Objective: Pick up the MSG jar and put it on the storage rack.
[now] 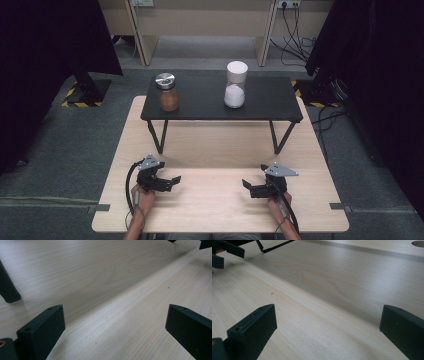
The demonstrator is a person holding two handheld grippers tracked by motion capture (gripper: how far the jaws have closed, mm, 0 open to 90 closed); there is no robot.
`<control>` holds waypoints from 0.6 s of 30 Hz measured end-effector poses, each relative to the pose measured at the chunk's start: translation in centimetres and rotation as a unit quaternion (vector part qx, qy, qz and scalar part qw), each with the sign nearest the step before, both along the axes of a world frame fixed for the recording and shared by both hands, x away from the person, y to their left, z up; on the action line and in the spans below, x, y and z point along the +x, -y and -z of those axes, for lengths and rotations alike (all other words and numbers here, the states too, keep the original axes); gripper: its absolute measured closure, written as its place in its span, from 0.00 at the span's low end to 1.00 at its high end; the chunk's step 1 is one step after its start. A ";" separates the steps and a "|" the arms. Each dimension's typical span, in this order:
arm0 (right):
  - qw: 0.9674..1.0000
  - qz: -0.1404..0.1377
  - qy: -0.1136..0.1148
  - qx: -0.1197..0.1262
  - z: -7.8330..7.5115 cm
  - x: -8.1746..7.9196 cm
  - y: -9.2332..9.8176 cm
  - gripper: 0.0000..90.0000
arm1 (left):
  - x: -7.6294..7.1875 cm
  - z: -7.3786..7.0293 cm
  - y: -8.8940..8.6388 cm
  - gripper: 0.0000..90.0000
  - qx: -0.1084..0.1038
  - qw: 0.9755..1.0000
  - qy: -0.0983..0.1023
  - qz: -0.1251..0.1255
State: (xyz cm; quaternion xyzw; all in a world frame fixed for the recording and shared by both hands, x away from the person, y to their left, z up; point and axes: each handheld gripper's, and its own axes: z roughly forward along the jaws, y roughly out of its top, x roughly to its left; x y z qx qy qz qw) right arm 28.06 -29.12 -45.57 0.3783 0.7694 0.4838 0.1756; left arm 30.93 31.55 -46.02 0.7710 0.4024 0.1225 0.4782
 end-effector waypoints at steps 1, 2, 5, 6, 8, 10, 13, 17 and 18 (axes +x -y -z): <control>1.000 0.000 0.000 0.000 0.0 0.0 0.0 0.01 | 0.0 0.0 0.0 0.02 0.000 1.000 0.000 0.000; 1.000 0.000 0.000 -0.001 0.0 0.0 0.0 0.01 | 0.0 0.0 0.0 0.02 0.000 1.000 0.000 0.000; 1.000 0.000 0.000 -0.003 0.0 0.0 -0.1 0.01 | 0.0 0.0 0.0 0.02 -0.001 1.000 0.000 0.000; 1.000 0.000 0.000 -0.002 0.0 0.0 -0.1 0.01 | 0.0 0.0 0.0 0.02 -0.001 1.000 0.000 0.000; 1.000 0.000 0.000 -0.002 0.0 0.0 0.0 0.01 | 0.0 0.0 0.0 0.02 0.000 1.000 0.000 0.000; 1.000 -0.001 0.000 -0.003 0.0 0.0 -0.1 0.01 | 0.0 0.0 0.0 0.02 -0.001 1.000 0.000 0.000; 1.000 -0.001 0.000 -0.003 -0.1 0.0 -0.1 0.01 | 0.0 0.0 0.0 0.02 -0.001 1.000 0.000 0.000; 1.000 -0.001 0.000 -0.003 -0.1 0.0 -0.1 0.01 | 0.0 0.0 0.0 0.02 -0.001 1.000 0.000 0.000; 1.000 -0.001 0.000 -0.003 -0.1 0.0 -0.1 0.01 | 0.0 0.0 0.0 0.02 -0.001 1.000 0.000 0.000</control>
